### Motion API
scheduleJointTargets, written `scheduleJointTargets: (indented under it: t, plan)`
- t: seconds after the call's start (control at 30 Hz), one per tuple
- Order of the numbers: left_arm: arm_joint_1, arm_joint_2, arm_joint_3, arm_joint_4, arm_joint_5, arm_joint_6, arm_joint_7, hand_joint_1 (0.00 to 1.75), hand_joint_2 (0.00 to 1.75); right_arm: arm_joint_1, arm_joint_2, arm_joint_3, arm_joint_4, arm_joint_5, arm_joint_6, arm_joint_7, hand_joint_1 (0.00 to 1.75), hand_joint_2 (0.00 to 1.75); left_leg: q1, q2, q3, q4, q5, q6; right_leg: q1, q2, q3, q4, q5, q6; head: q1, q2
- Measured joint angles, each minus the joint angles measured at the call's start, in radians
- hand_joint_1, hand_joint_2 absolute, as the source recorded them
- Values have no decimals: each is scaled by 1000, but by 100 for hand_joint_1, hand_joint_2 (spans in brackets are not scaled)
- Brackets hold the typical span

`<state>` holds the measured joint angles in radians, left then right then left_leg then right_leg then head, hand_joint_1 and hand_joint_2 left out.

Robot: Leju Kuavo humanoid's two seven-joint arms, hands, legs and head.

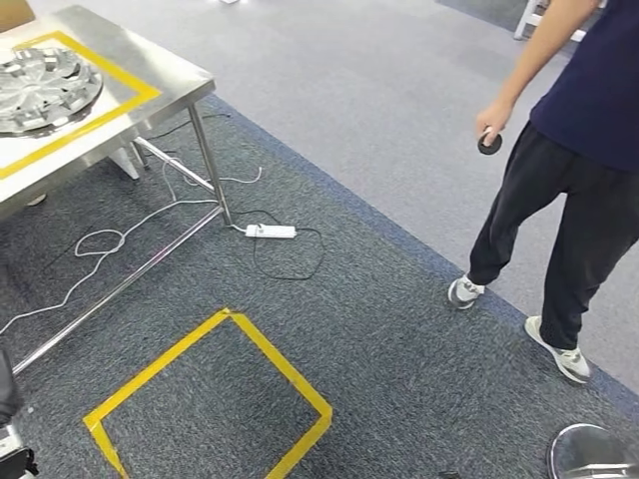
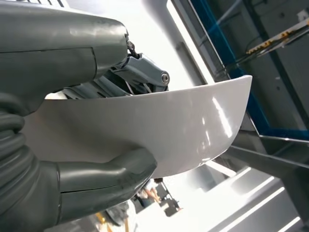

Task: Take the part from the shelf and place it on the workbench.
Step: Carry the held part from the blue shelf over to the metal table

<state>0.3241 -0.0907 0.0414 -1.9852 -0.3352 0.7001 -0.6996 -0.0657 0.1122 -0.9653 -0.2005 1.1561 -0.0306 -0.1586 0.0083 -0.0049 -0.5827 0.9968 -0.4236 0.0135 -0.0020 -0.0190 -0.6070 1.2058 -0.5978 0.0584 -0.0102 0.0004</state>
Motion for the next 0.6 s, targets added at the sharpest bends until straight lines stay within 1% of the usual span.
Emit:
scheduleJointTargets:
  t: [0.03,0.07,0.1,0.13,0.17,0.2,0.23,0.27,0.3,0.33,0.37,0.4,0.43,0.47,0.5,0.53,0.57,0.6]
  plan:
    - [0,-1,0,3,-4,0,0,175,175,3,0,0,0,2,1,7,0,0,-1,-14,0,0,0,1,0,11,-37,67,-21,0,0,0]
    - [1,-3,-1,7,-8,0,0,175,175,6,0,-1,0,4,2,13,0,0,-1,-29,1,0,0,2,1,15,-63,105,-24,-1,0,0]
    - [2,-4,-1,10,-13,0,0,175,175,9,0,-1,0,5,2,18,0,0,-2,-45,2,0,0,2,1,18,-71,103,-6,-3,0,0]
    - [2,-6,-1,14,-17,0,0,175,175,10,0,-1,0,6,2,21,0,0,-2,-60,3,0,-1,2,1,23,-58,59,30,-7,0,0]
    - [3,-6,-1,16,-20,0,0,175,175,11,0,-2,0,7,2,22,0,0,-1,-75,5,0,-1,1,1,37,-30,-14,74,-11,0,0]
    - [2,-6,0,19,-22,0,0,175,175,10,0,-2,0,8,2,22,0,0,-1,-88,5,1,-1,-2,-2,66,0,-87,106,-14,0,0]
    - [1,-5,0,22,-22,0,0,175,175,9,0,-2,0,8,1,20,0,0,-1,-100,3,2,-1,-6,-4,88,23,-144,127,-16,0,0]
    - [-2,-2,0,23,-22,0,0,175,175,7,0,-2,0,9,1,17,0,0,0,-111,0,2,0,-11,-5,105,38,-175,135,-18,-1,0]
    - [-6,0,0,25,-23,0,0,175,175,6,0,-2,0,8,1,13,0,0,2,-122,-3,1,2,-19,-5,109,43,-183,132,-20,-1,0]
    - [-10,4,-1,27,-23,0,0,175,175,3,1,-3,0,7,1,7,0,0,4,-134,-6,-2,6,-26,-3,96,45,-185,135,-24,-1,0]
    - [-15,7,-1,29,-23,0,0,175,175,1,3,-3,0,5,1,2,0,0,5,-137,-8,-2,7,-32,-3,83,49,-189,138,-30,-1,0]
    - [-22,11,-2,31,-22,0,0,175,175,-2,5,-4,0,2,1,-4,0,0,4,-123,-14,6,1,-38,-4,71,51,-193,142,-38,-3,0]
    - [-30,16,-2,33,-21,-1,0,175,175,-4,8,-4,0,0,1,-8,0,0,2,-97,-28,33,-18,-43,-6,57,53,-199,145,-44,-6,0]
    - [-41,21,-3,34,-21,-1,0,175,175,-6,9,-5,0,-3,1,-12,0,0,1,-63,-52,82,-47,-47,-6,42,54,-203,147,-48,-9,0]
    - [-51,26,-3,36,-21,-1,0,175,175,-7,10,-5,0,-5,2,-15,0,0,0,-32,-84,149,-81,-51,-5,27,55,-204,147,-51,-12,0]
    - [-59,30,-4,38,-21,-1,0,175,175,-8,11,-5,0,-7,3,-16,0,0,1,-15,-117,216,-110,-55,-5,11,54,-204,146,-53,-13,0]
    - [-64,34,-4,39,-21,-1,0,175,175,-9,13,-6,0,-9,4,-18,0,0,2,-8,-139,263,-123,-58,-4,-4,54,-204,145,-53,-14,0]
    - [-67,38,-5,41,-21,-1,0,175,175,-11,16,-6,0,-10,5,-19,0,0,3,-5,-144,275,-116,-60,-4,-18,55,-204,144,-53,-14,0]
